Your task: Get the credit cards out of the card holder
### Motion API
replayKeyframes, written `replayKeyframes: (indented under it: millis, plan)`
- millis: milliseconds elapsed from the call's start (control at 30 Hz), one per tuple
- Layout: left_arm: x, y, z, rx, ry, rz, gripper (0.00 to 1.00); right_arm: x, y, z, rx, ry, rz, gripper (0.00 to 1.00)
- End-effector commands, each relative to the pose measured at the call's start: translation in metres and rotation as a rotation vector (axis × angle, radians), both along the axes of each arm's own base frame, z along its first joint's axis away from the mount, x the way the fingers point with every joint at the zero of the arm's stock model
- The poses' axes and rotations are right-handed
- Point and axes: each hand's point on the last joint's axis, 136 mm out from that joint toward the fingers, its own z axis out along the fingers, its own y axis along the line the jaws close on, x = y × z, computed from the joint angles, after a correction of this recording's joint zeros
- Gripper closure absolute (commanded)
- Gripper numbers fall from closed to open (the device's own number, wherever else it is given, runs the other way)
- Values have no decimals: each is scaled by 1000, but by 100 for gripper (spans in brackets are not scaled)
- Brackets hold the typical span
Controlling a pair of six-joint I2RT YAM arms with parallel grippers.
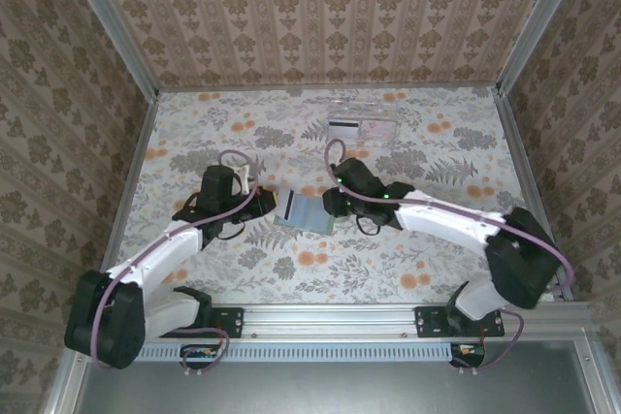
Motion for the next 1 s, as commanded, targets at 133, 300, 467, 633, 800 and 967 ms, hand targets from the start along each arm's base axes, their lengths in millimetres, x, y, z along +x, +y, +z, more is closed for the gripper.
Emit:
replayKeyframes:
  millis: [133, 300, 467, 633, 800, 967]
  plan:
    - [2, -15, 37, 221, -216, -79, 100, -6, -76, 52, -23, -252, -182, 43]
    - [12, -36, 57, 342, -343, -172, 100, -21, -117, 72, 58, -361, -273, 0]
    - [23, -67, 69, 513, -498, -323, 100, -35, -151, 76, 90, -432, -356, 0]
    - [45, -99, 75, 730, -681, -502, 100, -45, -178, 73, 101, -507, -436, 0]
    - [72, -128, 76, 844, -876, -667, 100, -54, -191, 67, 128, -551, -458, 0]
    - [104, -152, 71, 878, -986, -786, 100, -58, -194, 59, 129, -566, -451, 0]
